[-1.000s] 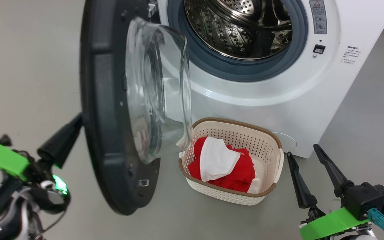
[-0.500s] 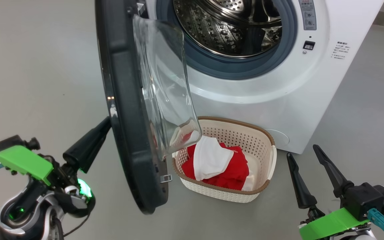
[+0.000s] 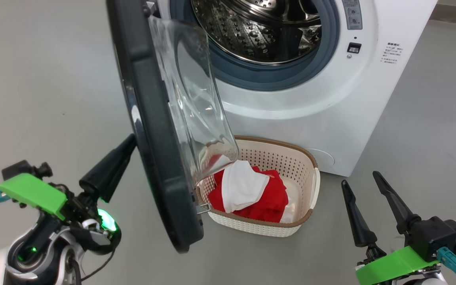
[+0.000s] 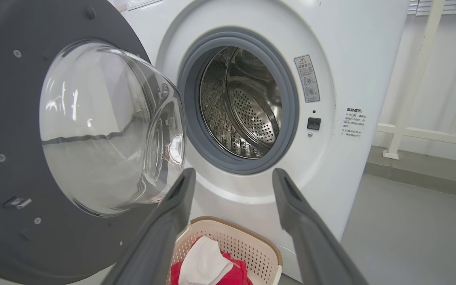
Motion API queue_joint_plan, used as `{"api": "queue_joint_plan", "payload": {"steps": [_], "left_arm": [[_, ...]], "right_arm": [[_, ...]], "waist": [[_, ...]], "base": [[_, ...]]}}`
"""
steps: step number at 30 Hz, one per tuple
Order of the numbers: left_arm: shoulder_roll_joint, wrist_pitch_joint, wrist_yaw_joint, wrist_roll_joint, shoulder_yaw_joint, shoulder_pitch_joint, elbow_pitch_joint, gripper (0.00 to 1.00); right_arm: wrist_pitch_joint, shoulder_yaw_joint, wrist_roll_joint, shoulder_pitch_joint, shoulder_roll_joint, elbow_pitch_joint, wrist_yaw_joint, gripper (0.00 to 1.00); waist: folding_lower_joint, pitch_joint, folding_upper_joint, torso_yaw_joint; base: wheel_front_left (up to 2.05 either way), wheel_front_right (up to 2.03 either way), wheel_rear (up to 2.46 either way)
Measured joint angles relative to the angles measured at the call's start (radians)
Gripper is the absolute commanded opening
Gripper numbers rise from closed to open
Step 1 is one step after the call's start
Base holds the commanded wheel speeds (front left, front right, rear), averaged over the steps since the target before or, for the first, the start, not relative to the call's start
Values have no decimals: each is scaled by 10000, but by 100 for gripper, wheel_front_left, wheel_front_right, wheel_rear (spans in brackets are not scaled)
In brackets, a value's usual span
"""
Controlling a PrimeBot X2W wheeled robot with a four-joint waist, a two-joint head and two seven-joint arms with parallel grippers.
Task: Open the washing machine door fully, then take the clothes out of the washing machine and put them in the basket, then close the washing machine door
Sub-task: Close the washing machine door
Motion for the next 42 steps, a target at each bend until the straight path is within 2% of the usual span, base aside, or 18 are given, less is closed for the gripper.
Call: {"api": "queue_joint_plan", "payload": {"steps": [3,4,5,6,12,15,16,18,22,27,32,36,42], "left_arm": [[0,-165,-75,-90,109,1,-13,0],[0,-221,-121,-84,144,2,-35,9],[17,-280,-194,-40,171,4,-75,65],[67,-332,-303,75,176,7,-121,100],[261,-1141,-1465,815,639,278,-472,100],[623,-1845,-2169,1973,650,538,-617,100],[623,-1845,-2169,1973,650,538,-617,100],[917,-2491,-2661,3124,573,759,-658,100],[1860,-3985,-3381,6299,40,1198,-523,100],[2272,-5540,-3682,9062,-802,1525,-228,100],[2673,-6796,-3680,11054,-1333,2043,209,100],[2817,-7407,-3586,12069,-1662,2410,589,100],[2838,-7758,-3375,12736,-1831,2879,878,100]], "right_arm": [[-2,-21,23,0,0,23,0,100],[-6,-38,44,0,0,23,0,100],[-15,-61,52,0,0,25,0,100],[-15,-82,54,0,0,25,0,100],[-88,-115,59,1,0,58,0,100],[-90,-119,75,1,0,82,0,100],[-90,-119,75,1,0,82,0,100],[-98,-121,144,3,2,90,0,100],[-102,-134,144,8,0,100,0,100],[-104,-121,176,24,2,127,0,100],[-178,-94,232,40,2,165,0,100],[-194,-90,259,108,4,184,0,100],[-267,-92,240,257,4,207,0,100]], "waist": [[0,-28,0,-12],[-1,-34,0,-6],[0,-38,0,2],[0,-41,0,13],[0,-100,0,94],[0,-144,0,126],[0,-144,0,126],[0,-187,0,147],[0,-264,0,196],[0,-390,0,234],[-1,-510,0,221],[-1,-605,0,188],[0,-720,0,124]], "base": [[0,0,0],[0,0,0],[0,0,0],[0,0,0],[0,0,0],[0,0,0],[0,0,0],[0,0,0],[0,0,0],[0,0,0],[0,0,0],[0,0,0],[0,0,0]]}}
